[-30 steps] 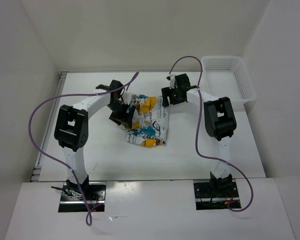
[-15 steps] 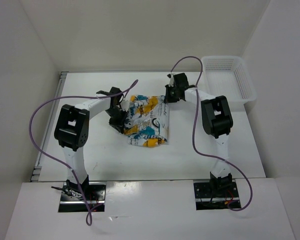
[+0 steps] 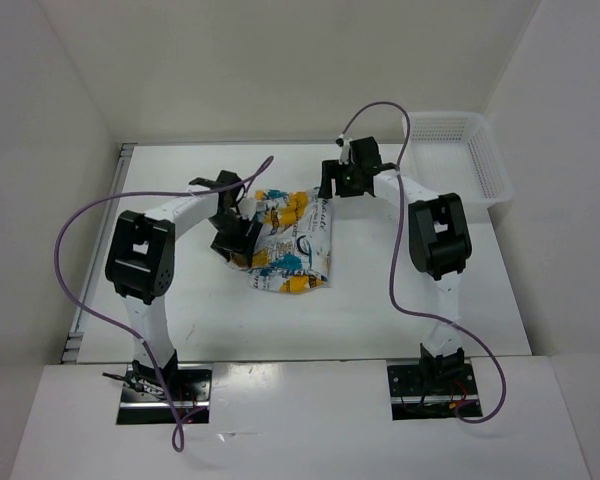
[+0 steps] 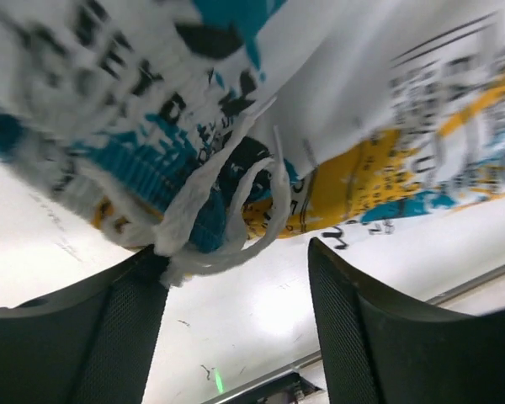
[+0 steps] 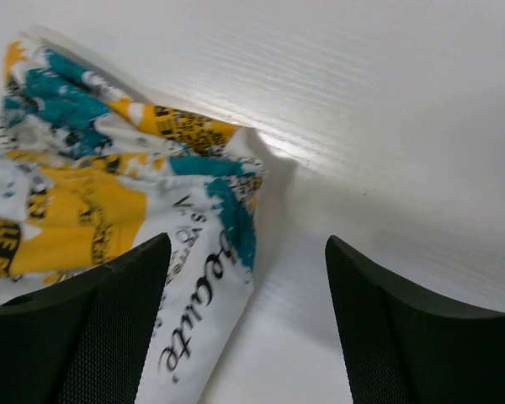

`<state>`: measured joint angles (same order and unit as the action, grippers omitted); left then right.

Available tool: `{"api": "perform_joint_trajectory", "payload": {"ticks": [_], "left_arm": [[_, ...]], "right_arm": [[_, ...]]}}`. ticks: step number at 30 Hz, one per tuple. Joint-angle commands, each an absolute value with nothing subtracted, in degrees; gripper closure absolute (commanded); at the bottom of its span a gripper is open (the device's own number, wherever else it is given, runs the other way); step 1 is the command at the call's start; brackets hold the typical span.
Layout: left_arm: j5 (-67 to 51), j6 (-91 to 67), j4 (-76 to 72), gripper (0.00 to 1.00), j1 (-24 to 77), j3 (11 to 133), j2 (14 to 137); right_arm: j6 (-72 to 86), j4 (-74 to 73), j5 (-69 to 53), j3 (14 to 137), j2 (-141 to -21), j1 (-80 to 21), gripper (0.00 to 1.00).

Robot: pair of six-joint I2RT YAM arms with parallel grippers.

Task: Fold and stack the shorts
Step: Fold the shorts

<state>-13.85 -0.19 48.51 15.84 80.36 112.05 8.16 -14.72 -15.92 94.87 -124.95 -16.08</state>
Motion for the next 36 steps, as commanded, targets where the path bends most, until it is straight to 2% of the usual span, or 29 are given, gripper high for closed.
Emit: {"api": "perform_joint_trajectory", "payload": {"ticks": [1,4,9,15,19,23,24,27,28,29,30,33,36], "left_arm": [[-18.01,0.00,49.83,0.28,14.24,85.95,107.41],[-20.56,0.00,49.83,0.21,12.92,91.13,107.40],[-21.54,0.00,46.50,0.18,8.97,98.87,112.23],[-18.90,0.00,41.92,0.18,8.96,103.44,120.23],[-19.42,0.00,41.22,0.18,10.02,108.80,125.14],[-21.36,0.00,41.84,0.33,10.55,110.21,126.91],[-21.36,0.00,41.84,0.41,10.55,109.69,126.91],[-19.69,0.00,41.31,0.52,10.55,109.69,128.31],[-19.17,0.00,41.31,0.57,10.55,110.21,128.93],[-18.38,0.00,41.31,0.57,10.55,110.21,128.94],[-17.41,0.00,41.31,0.57,10.55,110.91,129.46],[-15.65,0.00,40.78,0.54,10.55,112.76,130.61],[-14.41,0.00,40.78,0.48,10.55,113.55,131.65]], "right_arm": [[3.26,-15.47,-18.98,93.70,-114.62,-15.64,0.20],[0.80,-18.09,-18.98,90.37,-109.61,-15.64,0.19],[-9.80,-24.25,-26.62,79.93,-101.54,-17.13,0.19],[-21.00,-23.03,-15.49,67.26,-94.58,-30.64,0.19],[-25.47,-23.03,-13.98,66.01,-94.04,-34.18,0.21],[-29.00,-23.64,-12.75,63.47,-92.64,-36.20,0.27],[-29.53,-23.64,-12.74,62.06,-92.64,-37.43,0.31],[-29.53,-22.50,-11.43,59.42,-92.11,-38.58,0.43],[-30.40,-22.50,-10.82,58.89,-92.11,-39.37,0.55],[-31.02,-21.98,-10.81,58.36,-92.11,-39.37,0.60],[-31.63,-21.97,-9.94,57.49,-92.11,-40.07,0.71],[-33.65,-21.97,-8.88,56.16,-91.41,-41.30,0.84],[-34.18,-20.57,-8.88,54.76,-90.88,-41.92,0.89]]}}
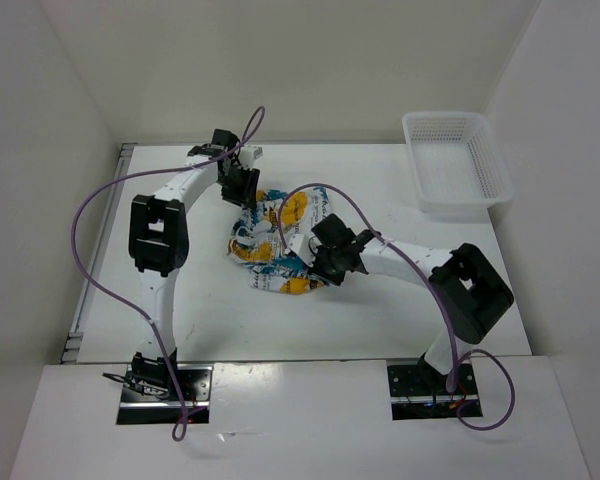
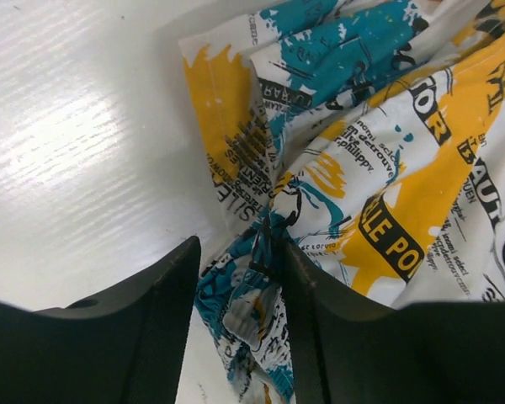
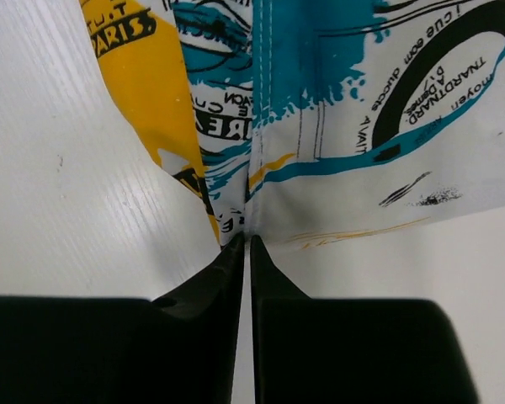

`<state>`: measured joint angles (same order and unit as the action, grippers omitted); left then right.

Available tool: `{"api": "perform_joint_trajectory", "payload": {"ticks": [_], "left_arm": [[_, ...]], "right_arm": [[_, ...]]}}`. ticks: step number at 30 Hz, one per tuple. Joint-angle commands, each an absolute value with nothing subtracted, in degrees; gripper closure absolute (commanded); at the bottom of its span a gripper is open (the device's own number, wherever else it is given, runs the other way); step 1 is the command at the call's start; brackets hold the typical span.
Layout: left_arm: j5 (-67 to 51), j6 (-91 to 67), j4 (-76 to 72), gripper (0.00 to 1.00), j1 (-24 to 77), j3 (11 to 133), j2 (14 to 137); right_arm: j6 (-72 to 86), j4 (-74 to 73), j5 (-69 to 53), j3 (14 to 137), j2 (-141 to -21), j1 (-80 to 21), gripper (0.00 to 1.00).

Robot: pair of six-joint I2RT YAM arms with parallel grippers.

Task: Fold and stack the shorts
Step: Fold the shorts

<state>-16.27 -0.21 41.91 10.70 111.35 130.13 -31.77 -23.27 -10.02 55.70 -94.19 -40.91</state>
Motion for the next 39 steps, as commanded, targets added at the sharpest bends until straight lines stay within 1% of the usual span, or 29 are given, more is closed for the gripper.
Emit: {"api": "perform_joint_trajectory", "payload": {"ticks": [1,6,8,9,10,11,12,14,15,16,17,20,21,23,24,26,27,29,31,34,37,39], "left_arm": [[-14.41,0.00,40.78,0.47,10.55,113.55,131.66],[-13.18,0.00,40.78,0.39,10.55,113.55,131.14],[-13.18,0.00,40.78,0.30,10.55,113.03,129.91],[-13.18,0.00,40.78,0.27,10.55,112.42,129.21],[-13.18,0.00,40.78,0.23,10.55,112.41,128.24],[-13.18,0.00,40.78,0.18,10.55,111.54,125.71],[-13.97,0.00,40.78,0.11,10.55,110.92,124.12],[-14.50,0.00,40.78,0.06,9.24,109.25,118.76],[-14.50,0.00,40.26,0.00,8.53,109.25,116.91],[-14.50,0.00,40.25,0.00,7.66,108.55,115.15],[-13.81,0.00,40.25,0.00,5.82,108.02,111.92],[-12.22,0.00,39.73,0.00,2.30,106.09,106.45],[-11.69,0.00,39.73,0.00,-0.50,103.91,105.30],[-11.69,0.00,39.20,0.00,-3.76,101.26,102.49],[-12.47,0.00,39.20,0.00,-7.26,98.38,101.70],[-13.97,0.00,38.58,0.00,-11.05,95.29,99.15],[-15.37,0.00,37.89,0.00,-14.64,93.62,97.23],[-15.38,0.00,37.27,0.00,-17.21,88.52,95.02],[-13.46,0.00,36.57,0.00,-19.24,85.27,91.43],[-12.40,0.00,36.04,0.00,-20.74,80.78,87.72],[-12.39,0.00,36.04,0.00,-20.74,78.32,85.96],[-12.39,0.00,36.04,0.00,-20.74,77.61,84.73]], "right_arm": [[-34.19,-20.57,-8.88,54.23,-90.88,-41.92,0.91],[-34.72,-19.51,-7.29,54.23,-90.35,-41.92,0.92],[-33.58,-19.51,-5.81,55.28,-89.74,-41.92,0.90],[-32.27,-20.47,-5.80,56.68,-88.08,-41.92,0.88],[-31.56,-21.00,-5.80,57.56,-87.02,-41.92,0.82],[-30.68,-21.01,-7.45,58.35,-85.79,-41.92,0.74],[-28.67,-21.88,-8.51,59.84,-82.65,-41.05,0.70],[-26.47,-21.88,-10.01,60.38,-78.68,-40.00,0.59],[-24.02,-21.88,-10.02,60.38,-76.57,-39.21,0.58],[-22.78,-21.28,-10.02,60.38,-72.20,-38.68,0.56],[-21.55,-20.57,-10.02,59.86,-70.07,-37.11,0.46],[-17.41,-19.95,-4.06,59.15,-64.26,-33.41,0.34],[-16.71,-19.95,-0.74,59.15,-64.25,-28.96,0.31],[-15.30,-21.70,0.87,58.62,-63.63,-22.62,0.28],[-15.29,-22.40,0.88,58.62,-64.24,-15.54,0.24],[-13.97,-24.59,-0.43,60.28,-65.74,-8.82,0.17],[-12.67,-25.22,-0.96,60.81,-66.35,-2.79,0.11],[-10.30,-26.45,-3.16,62.22,-67.14,2.70,0.08],[-8.71,-27.07,-5.00,62.23,-67.15,8.58,0.01],[-7.65,-29.08,-7.64,62.84,-66.62,13.78,0.01],[-6.51,-30.23,-8.26,62.32,-66.01,15.38,0.01],[-5.28,-30.94,-4.50,61.00,-65.48,15.38,0.01]]}}
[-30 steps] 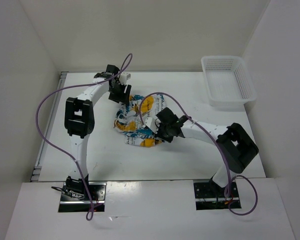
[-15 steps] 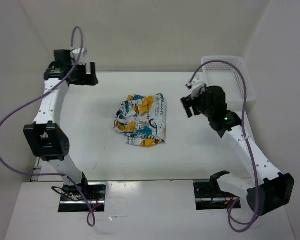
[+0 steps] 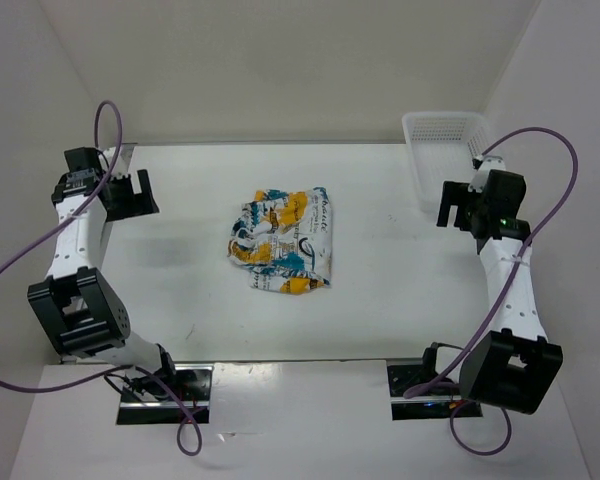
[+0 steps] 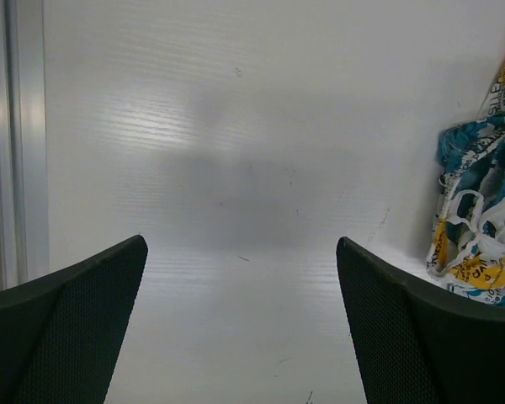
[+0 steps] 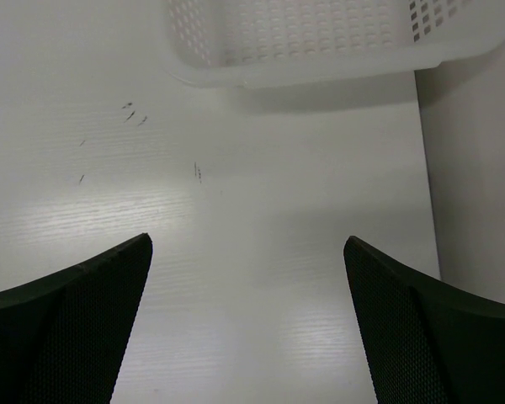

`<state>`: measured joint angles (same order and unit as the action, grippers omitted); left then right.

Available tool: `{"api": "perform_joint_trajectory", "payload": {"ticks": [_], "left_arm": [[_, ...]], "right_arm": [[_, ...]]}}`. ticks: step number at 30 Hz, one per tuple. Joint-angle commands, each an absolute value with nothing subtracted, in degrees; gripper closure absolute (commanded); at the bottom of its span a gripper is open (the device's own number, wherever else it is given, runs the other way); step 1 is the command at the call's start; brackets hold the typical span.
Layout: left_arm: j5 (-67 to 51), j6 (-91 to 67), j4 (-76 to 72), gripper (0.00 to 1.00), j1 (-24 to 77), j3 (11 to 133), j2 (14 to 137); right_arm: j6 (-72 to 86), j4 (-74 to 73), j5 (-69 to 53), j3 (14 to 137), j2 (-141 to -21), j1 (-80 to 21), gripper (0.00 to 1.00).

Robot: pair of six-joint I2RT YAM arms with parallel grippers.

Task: Fold and stack the shorts
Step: Fold the shorts

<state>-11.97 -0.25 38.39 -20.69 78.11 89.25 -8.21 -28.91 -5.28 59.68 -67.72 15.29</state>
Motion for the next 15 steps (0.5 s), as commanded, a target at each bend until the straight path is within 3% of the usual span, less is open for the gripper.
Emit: {"api": "perform_joint_trajectory", "payload": {"ticks": [1,15], "left_arm": [[-12.39,0.00,36.04,0.00,-20.74,77.61,84.73],[-12.39,0.00,36.04,0.00,-21.27,74.27,81.65]], "right_arm": [[-4.75,-30.94,-3.18,61.00,-65.48,15.38,0.01],[-4.75,-32.96,1.58,58.80,-61.79,15.38,0.01]]}}
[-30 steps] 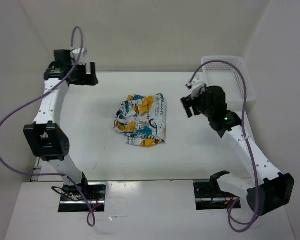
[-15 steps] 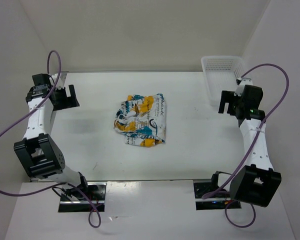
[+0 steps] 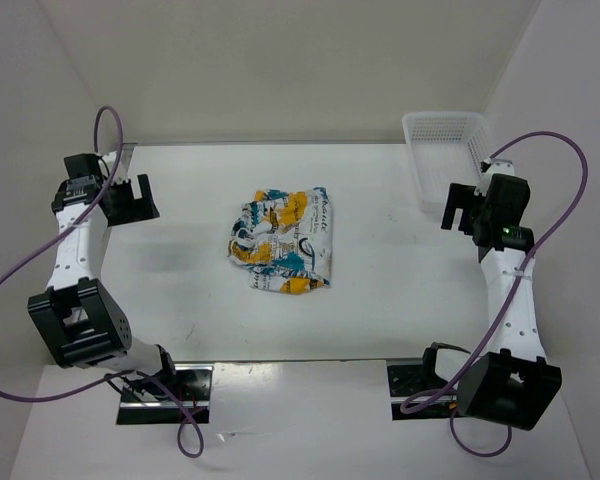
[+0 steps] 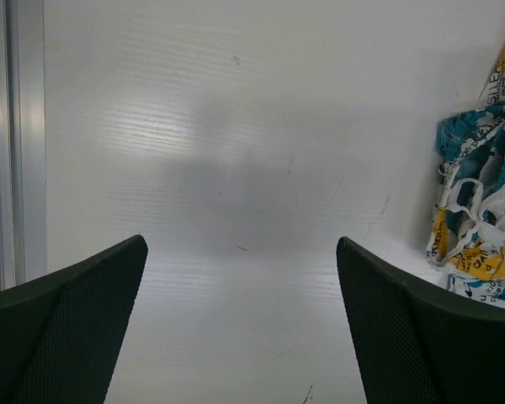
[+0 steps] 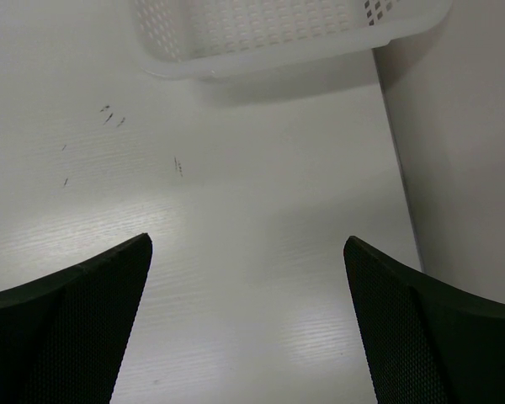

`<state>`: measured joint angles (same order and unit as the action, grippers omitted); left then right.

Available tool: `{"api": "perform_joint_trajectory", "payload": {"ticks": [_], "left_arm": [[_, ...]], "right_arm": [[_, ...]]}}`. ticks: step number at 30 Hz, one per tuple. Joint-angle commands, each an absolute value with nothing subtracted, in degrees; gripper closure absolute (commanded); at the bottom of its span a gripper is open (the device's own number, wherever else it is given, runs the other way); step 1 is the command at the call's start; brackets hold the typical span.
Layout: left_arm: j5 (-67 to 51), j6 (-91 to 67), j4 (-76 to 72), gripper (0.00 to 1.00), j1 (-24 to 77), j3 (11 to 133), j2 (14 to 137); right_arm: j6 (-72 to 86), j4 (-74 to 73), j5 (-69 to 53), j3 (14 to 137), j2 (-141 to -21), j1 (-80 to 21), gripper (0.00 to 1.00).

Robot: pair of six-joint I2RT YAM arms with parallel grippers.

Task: Fold and stack the shorts
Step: Fold the shorts

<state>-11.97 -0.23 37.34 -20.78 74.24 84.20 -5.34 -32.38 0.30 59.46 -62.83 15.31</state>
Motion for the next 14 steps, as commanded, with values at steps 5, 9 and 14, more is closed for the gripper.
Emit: {"api": "perform_joint_trajectory", "payload": {"ticks": [5,9,14], "left_arm": [[-12.39,0.00,36.04,0.00,-21.27,73.74,80.51],[-12.39,0.00,36.04,0.00,-21.79,72.69,79.89],[-12.39,0.00,36.56,0.00,-21.80,72.16,79.37]], "right_arm": [[-5.27,-32.43,1.58,58.80,-61.79,15.38,0.01],[-5.27,-32.43,1.05,58.27,-61.26,15.38,0.01],[-5.80,-32.43,0.35,58.27,-61.26,15.38,0.01]]}}
